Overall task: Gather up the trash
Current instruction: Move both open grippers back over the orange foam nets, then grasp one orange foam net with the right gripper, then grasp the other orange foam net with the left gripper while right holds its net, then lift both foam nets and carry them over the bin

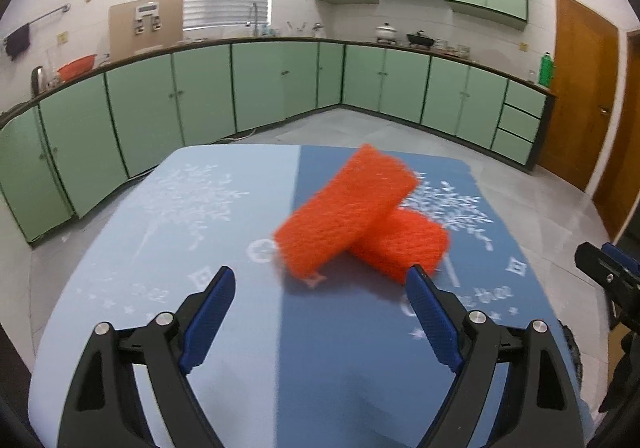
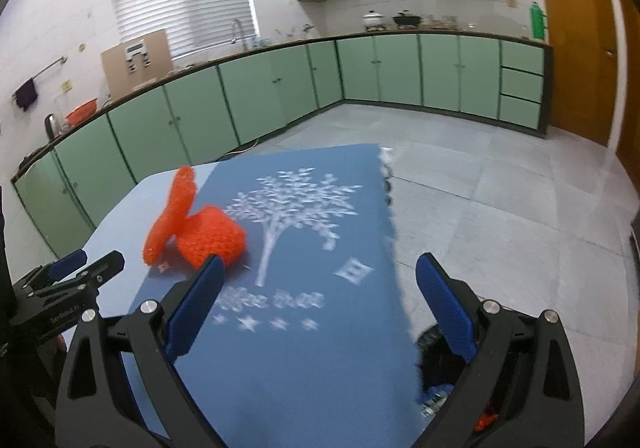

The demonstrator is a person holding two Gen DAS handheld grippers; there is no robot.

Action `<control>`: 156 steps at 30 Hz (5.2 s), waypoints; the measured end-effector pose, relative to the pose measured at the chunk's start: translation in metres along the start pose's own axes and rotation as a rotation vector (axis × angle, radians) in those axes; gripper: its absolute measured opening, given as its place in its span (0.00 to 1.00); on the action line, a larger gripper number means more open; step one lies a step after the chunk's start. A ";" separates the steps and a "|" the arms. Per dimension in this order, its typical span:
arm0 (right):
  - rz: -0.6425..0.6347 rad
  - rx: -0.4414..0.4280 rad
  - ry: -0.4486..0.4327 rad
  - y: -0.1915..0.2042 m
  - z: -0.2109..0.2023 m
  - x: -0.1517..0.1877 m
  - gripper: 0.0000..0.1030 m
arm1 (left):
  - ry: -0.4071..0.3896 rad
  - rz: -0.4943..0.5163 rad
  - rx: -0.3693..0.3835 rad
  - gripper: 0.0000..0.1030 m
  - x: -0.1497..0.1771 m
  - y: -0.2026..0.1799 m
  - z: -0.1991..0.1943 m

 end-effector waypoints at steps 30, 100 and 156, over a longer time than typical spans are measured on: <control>-0.145 -0.084 0.195 0.112 0.105 0.001 0.62 | 0.078 -0.091 -0.041 0.83 0.010 0.057 0.036; -0.085 -0.069 0.196 0.024 0.072 -0.003 0.14 | 0.181 0.109 0.120 0.68 -0.020 -0.046 0.119; -0.012 -0.027 0.000 -0.029 -0.052 -0.028 0.13 | 0.119 0.026 0.273 0.04 -0.012 -0.086 0.009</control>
Point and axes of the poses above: each gripper's, at about its wrist camera, not at the fingertips, and z roughly the way its jaws point, y to its left, x to its underside, the point moved 4 cm from there along z, roughly the way its jaws point, and after that the axes turned 10 degrees about x, right-handed, at the moved point
